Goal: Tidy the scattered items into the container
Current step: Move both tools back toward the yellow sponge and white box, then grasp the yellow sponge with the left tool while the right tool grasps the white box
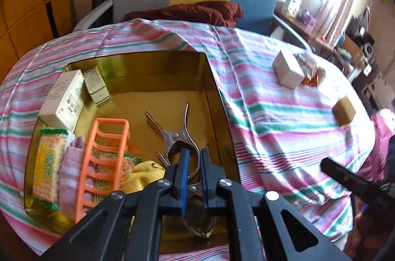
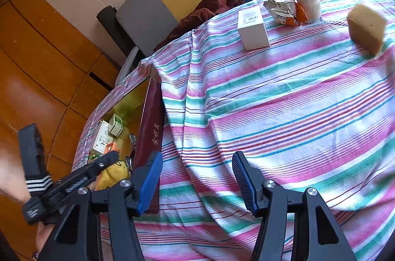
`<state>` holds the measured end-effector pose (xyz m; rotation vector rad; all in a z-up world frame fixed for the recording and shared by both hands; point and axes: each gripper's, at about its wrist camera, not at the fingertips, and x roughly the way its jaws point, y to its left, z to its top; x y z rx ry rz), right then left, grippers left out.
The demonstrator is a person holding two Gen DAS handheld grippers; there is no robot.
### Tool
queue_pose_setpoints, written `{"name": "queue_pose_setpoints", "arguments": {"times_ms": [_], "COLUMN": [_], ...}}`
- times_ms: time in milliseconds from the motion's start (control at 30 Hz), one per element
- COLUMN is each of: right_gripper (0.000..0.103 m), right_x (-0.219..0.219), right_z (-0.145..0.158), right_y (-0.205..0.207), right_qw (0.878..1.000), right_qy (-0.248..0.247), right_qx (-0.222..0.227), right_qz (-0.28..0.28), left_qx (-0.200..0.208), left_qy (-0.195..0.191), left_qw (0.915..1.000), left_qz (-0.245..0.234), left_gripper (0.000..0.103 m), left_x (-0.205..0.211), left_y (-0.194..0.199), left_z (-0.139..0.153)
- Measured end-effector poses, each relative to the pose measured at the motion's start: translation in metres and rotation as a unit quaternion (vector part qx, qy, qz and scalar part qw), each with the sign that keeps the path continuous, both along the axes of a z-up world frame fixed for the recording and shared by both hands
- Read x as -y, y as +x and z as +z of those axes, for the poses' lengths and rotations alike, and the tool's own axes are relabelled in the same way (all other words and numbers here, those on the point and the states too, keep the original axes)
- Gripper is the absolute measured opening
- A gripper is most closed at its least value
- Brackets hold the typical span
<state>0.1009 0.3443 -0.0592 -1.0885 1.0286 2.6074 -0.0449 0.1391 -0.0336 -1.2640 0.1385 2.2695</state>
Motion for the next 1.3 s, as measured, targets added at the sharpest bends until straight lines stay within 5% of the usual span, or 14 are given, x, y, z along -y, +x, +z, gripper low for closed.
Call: {"name": "queue_pose_setpoints", "arguments": {"times_ms": [200, 400, 600, 733, 1067, 1200, 1300], "right_gripper": [0.060, 0.061, 0.063, 0.075, 0.075, 0.073, 0.070], "right_x": [-0.007, -0.034, -0.077, -0.120, -0.265, -0.309, -0.325], "right_z": [-0.004, -0.015, -0.023, -0.023, 0.012, 0.006, -0.014], "right_y": [0.007, 0.023, 0.040, 0.049, 0.052, 0.041, 0.029], "right_qw": [1.000, 0.999, 0.997, 0.993, 0.964, 0.952, 0.955], "right_qy": [0.001, -0.004, 0.023, 0.052, 0.112, 0.100, 0.064], "right_qx": [0.005, 0.016, 0.027, 0.032, 0.000, 0.008, 0.035], "right_qz": [-0.006, -0.032, -0.067, -0.100, -0.242, -0.289, -0.289], "left_qx": [0.018, -0.005, -0.004, -0.008, -0.027, -0.030, -0.026], "left_qy": [0.036, 0.013, -0.022, -0.049, -0.034, -0.025, -0.013], "left_qw": [0.9991, 0.9948, 0.9902, 0.9876, 0.9921, 0.9933, 0.9939], "left_qz": [-0.011, -0.101, -0.138, -0.149, -0.117, -0.109, -0.107], "left_gripper": [0.052, 0.053, 0.054, 0.054, 0.054, 0.055, 0.057], "left_x": [-0.022, -0.092, -0.153, -0.186, -0.197, -0.187, -0.181], "left_y": [0.015, 0.049, 0.062, 0.060, 0.033, 0.025, 0.022], "left_z": [0.014, 0.009, -0.024, -0.046, -0.069, -0.072, -0.075]}}
